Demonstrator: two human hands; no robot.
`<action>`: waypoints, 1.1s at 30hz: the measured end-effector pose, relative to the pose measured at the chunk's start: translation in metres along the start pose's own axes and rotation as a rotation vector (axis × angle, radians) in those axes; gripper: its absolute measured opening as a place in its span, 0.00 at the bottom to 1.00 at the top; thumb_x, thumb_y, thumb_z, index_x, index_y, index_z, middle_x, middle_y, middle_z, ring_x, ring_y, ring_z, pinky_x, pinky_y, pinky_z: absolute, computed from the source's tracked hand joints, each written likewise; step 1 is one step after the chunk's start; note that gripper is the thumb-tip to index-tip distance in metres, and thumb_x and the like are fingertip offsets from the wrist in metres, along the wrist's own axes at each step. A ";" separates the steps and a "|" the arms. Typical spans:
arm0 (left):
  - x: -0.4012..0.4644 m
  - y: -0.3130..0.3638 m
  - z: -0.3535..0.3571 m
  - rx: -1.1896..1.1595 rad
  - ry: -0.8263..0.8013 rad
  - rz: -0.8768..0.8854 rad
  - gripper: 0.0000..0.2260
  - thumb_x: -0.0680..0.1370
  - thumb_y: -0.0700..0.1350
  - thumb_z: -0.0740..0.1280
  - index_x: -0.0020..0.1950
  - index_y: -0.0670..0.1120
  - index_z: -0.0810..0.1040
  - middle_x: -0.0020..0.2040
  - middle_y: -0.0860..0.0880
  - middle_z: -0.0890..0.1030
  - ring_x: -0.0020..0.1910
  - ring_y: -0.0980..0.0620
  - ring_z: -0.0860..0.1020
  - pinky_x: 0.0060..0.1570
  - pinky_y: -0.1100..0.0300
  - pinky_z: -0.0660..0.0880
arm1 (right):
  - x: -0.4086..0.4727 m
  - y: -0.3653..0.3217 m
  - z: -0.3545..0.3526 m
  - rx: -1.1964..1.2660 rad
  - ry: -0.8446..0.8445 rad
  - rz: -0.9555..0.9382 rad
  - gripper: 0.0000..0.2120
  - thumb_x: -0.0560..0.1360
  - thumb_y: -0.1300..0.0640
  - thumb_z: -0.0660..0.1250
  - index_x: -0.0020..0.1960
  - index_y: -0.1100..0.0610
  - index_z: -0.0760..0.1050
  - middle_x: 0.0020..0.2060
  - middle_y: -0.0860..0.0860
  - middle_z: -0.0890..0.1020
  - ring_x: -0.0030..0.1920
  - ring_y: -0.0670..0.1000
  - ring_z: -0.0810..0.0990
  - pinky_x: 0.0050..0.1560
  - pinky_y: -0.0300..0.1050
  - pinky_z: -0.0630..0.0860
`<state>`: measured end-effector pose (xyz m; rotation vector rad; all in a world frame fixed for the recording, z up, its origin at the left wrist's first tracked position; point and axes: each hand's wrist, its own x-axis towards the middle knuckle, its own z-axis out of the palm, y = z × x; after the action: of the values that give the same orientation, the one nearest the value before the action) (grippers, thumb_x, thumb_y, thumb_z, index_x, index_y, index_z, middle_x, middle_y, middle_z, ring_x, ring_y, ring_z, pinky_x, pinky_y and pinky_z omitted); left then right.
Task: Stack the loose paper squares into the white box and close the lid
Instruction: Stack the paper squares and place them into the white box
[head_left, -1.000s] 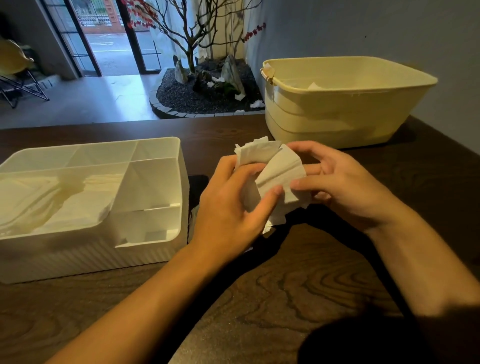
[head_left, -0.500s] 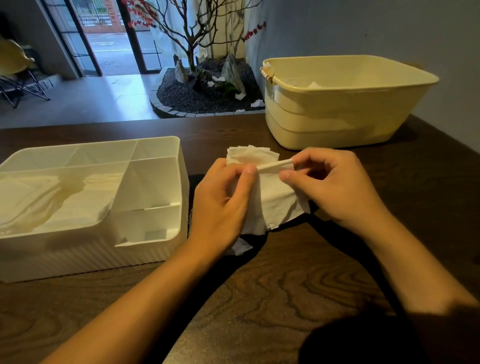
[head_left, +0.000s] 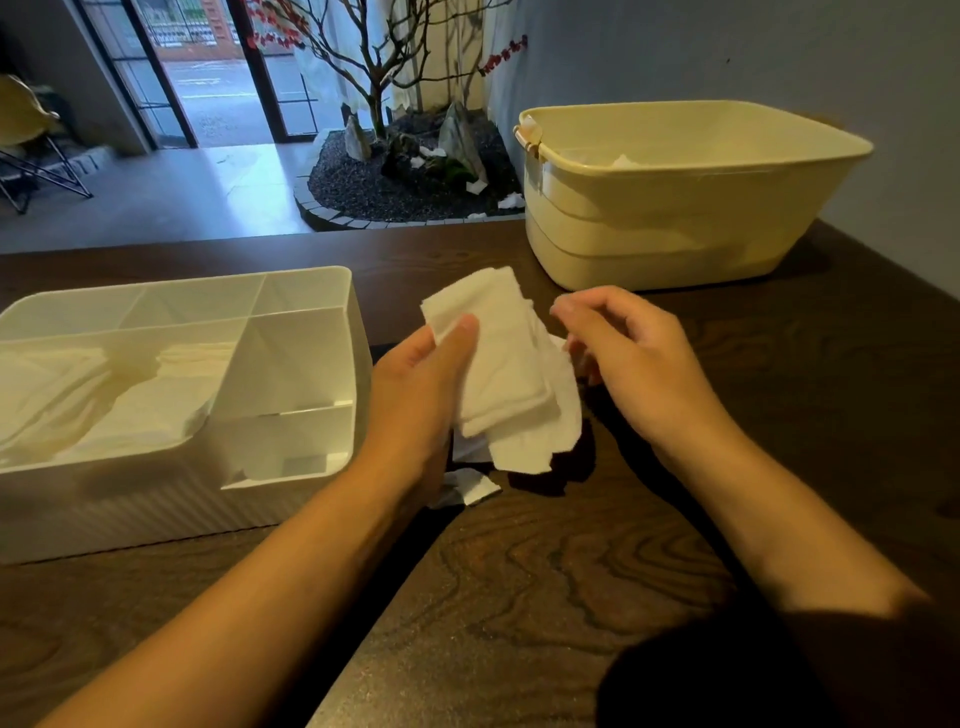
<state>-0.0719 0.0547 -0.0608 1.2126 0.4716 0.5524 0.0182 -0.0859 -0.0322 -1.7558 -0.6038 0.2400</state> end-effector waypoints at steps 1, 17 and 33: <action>0.003 0.001 0.000 -0.076 0.024 -0.058 0.13 0.82 0.47 0.65 0.63 0.44 0.81 0.55 0.42 0.86 0.55 0.41 0.84 0.48 0.49 0.82 | 0.001 -0.001 -0.002 -0.025 -0.081 0.041 0.08 0.77 0.46 0.68 0.52 0.48 0.79 0.43 0.51 0.82 0.40 0.44 0.78 0.40 0.39 0.74; 0.008 -0.009 -0.003 -0.138 0.207 -0.055 0.09 0.81 0.42 0.68 0.60 0.48 0.81 0.52 0.48 0.87 0.50 0.47 0.86 0.41 0.54 0.82 | -0.003 -0.012 -0.012 -0.065 -0.294 0.169 0.18 0.76 0.50 0.71 0.40 0.66 0.79 0.29 0.56 0.82 0.30 0.52 0.81 0.31 0.40 0.76; 0.004 -0.013 -0.006 0.314 0.167 0.214 0.30 0.79 0.39 0.70 0.76 0.56 0.61 0.55 0.54 0.81 0.51 0.58 0.82 0.57 0.51 0.81 | 0.002 -0.017 -0.028 0.400 -0.235 0.106 0.07 0.75 0.59 0.68 0.49 0.62 0.81 0.35 0.55 0.83 0.28 0.52 0.77 0.27 0.40 0.75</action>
<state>-0.0706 0.0583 -0.0756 1.5352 0.5893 0.7873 0.0283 -0.1059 -0.0079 -1.3815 -0.5841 0.6057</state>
